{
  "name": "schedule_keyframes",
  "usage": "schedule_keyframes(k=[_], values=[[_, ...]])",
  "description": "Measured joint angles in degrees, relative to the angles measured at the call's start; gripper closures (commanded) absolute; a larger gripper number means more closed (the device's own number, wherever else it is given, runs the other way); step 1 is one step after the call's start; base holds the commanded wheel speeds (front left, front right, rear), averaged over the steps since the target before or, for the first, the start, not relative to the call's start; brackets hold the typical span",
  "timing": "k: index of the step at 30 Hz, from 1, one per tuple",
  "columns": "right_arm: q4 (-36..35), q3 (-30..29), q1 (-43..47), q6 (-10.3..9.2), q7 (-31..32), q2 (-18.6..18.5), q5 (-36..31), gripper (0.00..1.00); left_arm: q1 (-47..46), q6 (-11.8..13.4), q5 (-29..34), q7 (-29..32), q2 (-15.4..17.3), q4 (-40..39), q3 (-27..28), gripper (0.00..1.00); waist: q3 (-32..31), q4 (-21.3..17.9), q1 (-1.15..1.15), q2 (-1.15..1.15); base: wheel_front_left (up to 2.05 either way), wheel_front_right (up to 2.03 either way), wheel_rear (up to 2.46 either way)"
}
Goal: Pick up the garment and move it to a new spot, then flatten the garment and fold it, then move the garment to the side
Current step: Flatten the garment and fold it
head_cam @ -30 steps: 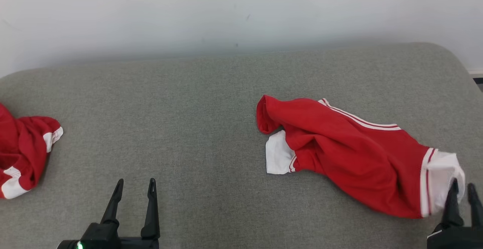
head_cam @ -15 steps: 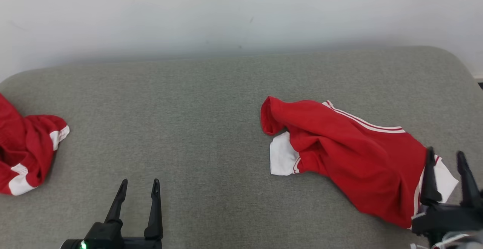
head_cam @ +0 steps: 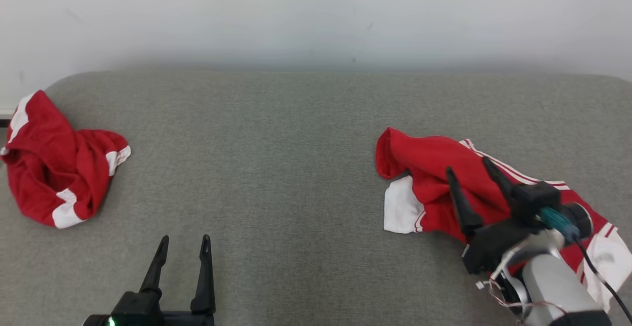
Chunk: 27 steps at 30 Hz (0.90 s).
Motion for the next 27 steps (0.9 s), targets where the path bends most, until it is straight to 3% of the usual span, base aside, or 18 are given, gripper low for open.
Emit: schedule_keyframes(k=[6, 14, 16, 17, 21, 27], values=[[8.1, 8.5, -7.3, 0.0, 4.4, -3.0, -1.3, 0.0, -0.5, 0.0, -0.2, 0.0, 0.0, 0.2, -0.4, 0.0, 0.5, 1.9, 0.0, 0.0, 0.0, 0.0, 0.0], [20.2, 14.5, -14.0, 0.0, 6.0, -5.3, -2.0, 0.02, -0.8, 0.1, -0.6, 0.0, 0.0, 0.3, -0.8, 0.0, 1.7, 3.4, 0.0, 0.0, 0.0, 0.0, 0.0], [22.9, 15.0, -15.3, 0.0, 5.8, -5.5, -2.0, 0.8, -0.9, 0.3, -0.7, 0.0, 0.0, 0.2, -1.0, 0.0, 2.0, 3.6, 0.0, 0.0, 0.0, 0.0, 0.0], [23.7, 15.1, -15.8, 0.0, 4.8, -5.5, -1.8, 1.0, -0.9, 0.5, -0.7, 0.0, 0.0, 0.2, -1.0, 0.0, 2.1, 3.6, 0.0, 0.0, 0.0, 0.0, 0.0], [26.8, 15.3, -18.8, 0.0, 0.1, -5.2, -1.0, 1.0, -1.1, 0.5, -1.0, 0.0, 0.0, 0.4, -1.0, 0.0, 2.2, 3.4, 0.0, 0.0, 0.0, 0.0, 0.0], [25.8, 16.1, -21.7, 0.0, -5.7, -2.7, 1.7, 1.0, -1.4, 0.4, -1.0, 0.0, 0.0, 0.8, -0.8, 0.0, 1.7, 3.1, 0.0, 0.0, 0.0, 0.0, 0.0]])
